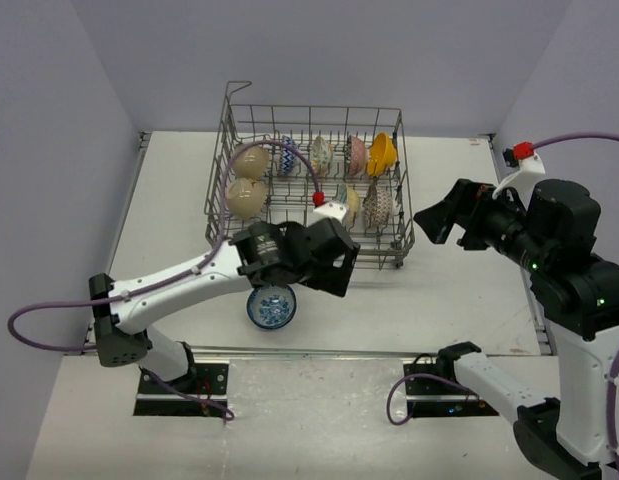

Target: Unload the bowls from the dish rack

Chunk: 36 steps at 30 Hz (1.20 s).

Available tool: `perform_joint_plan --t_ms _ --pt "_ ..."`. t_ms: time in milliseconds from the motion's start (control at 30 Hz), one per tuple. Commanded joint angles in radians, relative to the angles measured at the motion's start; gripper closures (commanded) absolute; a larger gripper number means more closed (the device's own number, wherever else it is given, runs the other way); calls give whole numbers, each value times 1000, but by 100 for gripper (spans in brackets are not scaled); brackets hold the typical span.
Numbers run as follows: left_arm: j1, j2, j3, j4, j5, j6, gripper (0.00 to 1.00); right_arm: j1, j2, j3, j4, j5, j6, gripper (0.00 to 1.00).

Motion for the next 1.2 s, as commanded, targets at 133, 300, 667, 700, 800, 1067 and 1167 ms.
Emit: perform_joint_plan --t_ms 133,300,667,700,800,1067,1167 --pt "295 -78 130 466 456 28 0 -2 72 -2 28 22 46 1" --pt "517 89 224 624 724 -18 0 -1 72 11 5 -4 35 1" --pt "657 464 453 634 866 -9 26 -1 -25 -40 -31 -30 40 1" --pt "657 474 453 638 860 -6 27 -1 -28 -35 -37 -39 38 1" --pt "660 505 456 626 852 0 27 1 -37 -20 -58 -52 46 1" --pt "659 528 338 695 854 -12 41 -1 -49 34 -86 -69 51 1" --pt "659 533 313 730 866 -36 44 -1 -39 64 -97 -72 48 1"
